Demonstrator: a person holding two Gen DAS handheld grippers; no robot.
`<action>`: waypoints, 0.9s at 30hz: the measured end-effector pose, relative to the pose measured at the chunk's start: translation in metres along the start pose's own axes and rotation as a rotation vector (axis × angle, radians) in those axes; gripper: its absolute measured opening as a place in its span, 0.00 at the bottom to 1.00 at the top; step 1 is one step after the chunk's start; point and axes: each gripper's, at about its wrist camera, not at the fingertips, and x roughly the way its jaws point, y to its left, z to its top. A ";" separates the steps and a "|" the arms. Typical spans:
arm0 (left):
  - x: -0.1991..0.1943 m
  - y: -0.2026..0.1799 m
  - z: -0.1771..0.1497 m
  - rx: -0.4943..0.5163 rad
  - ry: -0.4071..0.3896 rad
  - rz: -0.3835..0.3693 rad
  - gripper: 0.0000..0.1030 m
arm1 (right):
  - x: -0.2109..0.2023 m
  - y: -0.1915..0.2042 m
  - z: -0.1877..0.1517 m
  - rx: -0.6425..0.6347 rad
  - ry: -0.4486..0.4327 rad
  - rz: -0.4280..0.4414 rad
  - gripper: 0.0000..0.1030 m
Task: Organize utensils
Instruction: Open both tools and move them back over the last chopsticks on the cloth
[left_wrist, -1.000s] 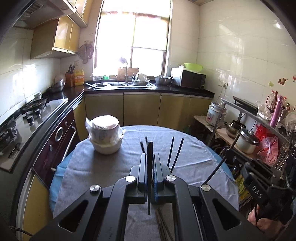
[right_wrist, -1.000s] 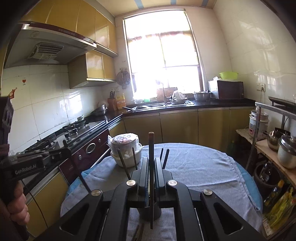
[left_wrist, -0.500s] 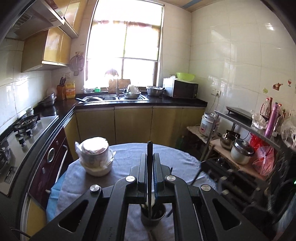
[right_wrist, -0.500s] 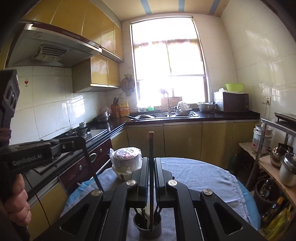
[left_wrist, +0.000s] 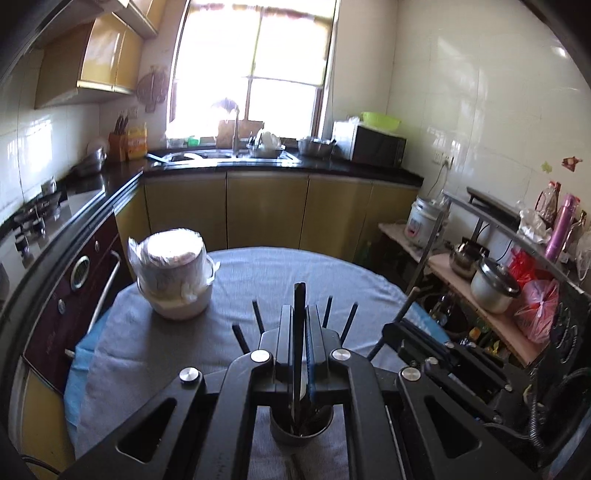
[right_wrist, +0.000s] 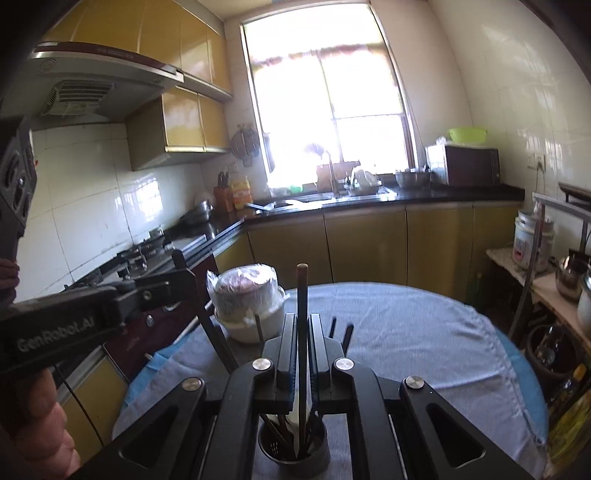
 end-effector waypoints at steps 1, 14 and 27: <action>0.002 0.000 -0.004 0.002 0.008 0.004 0.06 | 0.001 -0.002 -0.002 0.001 0.005 -0.001 0.06; 0.006 0.024 -0.038 -0.057 0.124 0.022 0.13 | 0.018 -0.041 -0.043 0.223 0.162 0.089 0.14; -0.049 0.041 -0.108 -0.019 0.105 0.114 0.61 | -0.041 -0.074 -0.092 0.353 0.193 0.067 0.50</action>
